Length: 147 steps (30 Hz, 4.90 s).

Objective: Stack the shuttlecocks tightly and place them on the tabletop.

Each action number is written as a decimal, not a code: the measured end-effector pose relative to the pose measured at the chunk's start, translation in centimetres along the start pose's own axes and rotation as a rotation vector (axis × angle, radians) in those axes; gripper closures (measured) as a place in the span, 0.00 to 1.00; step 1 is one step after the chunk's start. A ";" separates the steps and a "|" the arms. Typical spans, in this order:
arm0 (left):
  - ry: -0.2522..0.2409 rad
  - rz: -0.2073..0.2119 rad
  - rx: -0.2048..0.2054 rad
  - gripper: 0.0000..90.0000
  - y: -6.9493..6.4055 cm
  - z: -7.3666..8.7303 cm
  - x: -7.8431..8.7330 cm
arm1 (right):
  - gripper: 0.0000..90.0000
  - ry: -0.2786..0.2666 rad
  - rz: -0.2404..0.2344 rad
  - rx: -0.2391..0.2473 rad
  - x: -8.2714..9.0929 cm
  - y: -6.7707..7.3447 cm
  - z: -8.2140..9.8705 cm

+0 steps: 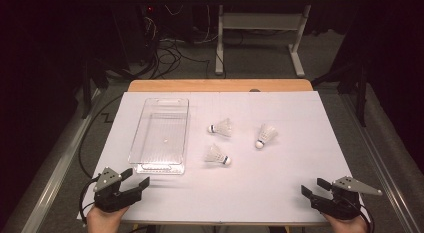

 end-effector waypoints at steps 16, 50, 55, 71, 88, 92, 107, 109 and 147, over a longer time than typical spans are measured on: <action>0.000 -0.021 0.041 0.33 1.1 0.7 -0.3 | 0.39 -0.030 -0.009 -0.015 0.4 0.1 -0.3; -0.003 -0.008 0.033 0.33 0.7 0.8 -0.2 | 0.39 -0.144 -0.088 0.004 1.8 1.6 -3.7; -0.006 -0.009 0.036 0.33 0.8 0.8 -0.1 | 0.39 -0.143 -0.101 0.018 1.5 2.2 -4.1; 0.000 -0.005 0.036 0.33 0.7 0.9 -0.2 | 0.39 -0.148 -0.128 0.051 0.0 3.4 -6.5; -0.002 -0.006 0.042 0.32 0.8 0.9 -0.1 | 0.39 -0.125 -0.133 0.078 -2.2 4.2 -8.4; -0.002 -0.006 0.042 0.32 0.8 0.9 -0.2 | 0.39 -0.122 -0.136 0.075 -2.6 4.3 -8.8; -0.003 -0.003 0.046 0.32 0.9 0.9 -0.1 | 0.40 -0.099 -0.122 0.082 -4.2 4.2 -10.6; -0.003 -0.003 0.047 0.32 0.9 0.9 -0.1 | 0.40 -0.092 -0.122 0.080 -4.5 4.2 -10.7; -0.003 -0.002 0.043 0.32 0.8 0.9 -0.1 | 0.49 0.078 -0.077 0.057 -7.4 2.6 -15.3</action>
Point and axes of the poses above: each handheld gripper's, and its own axes: x roughly backward along the jaws, z roughly out of its underside, y roughly to its left, the point moved 8 cm from there along -x, roughly forward along the jaws, and after that the axes turned 5 degrees about y, right-handed, at the moved point
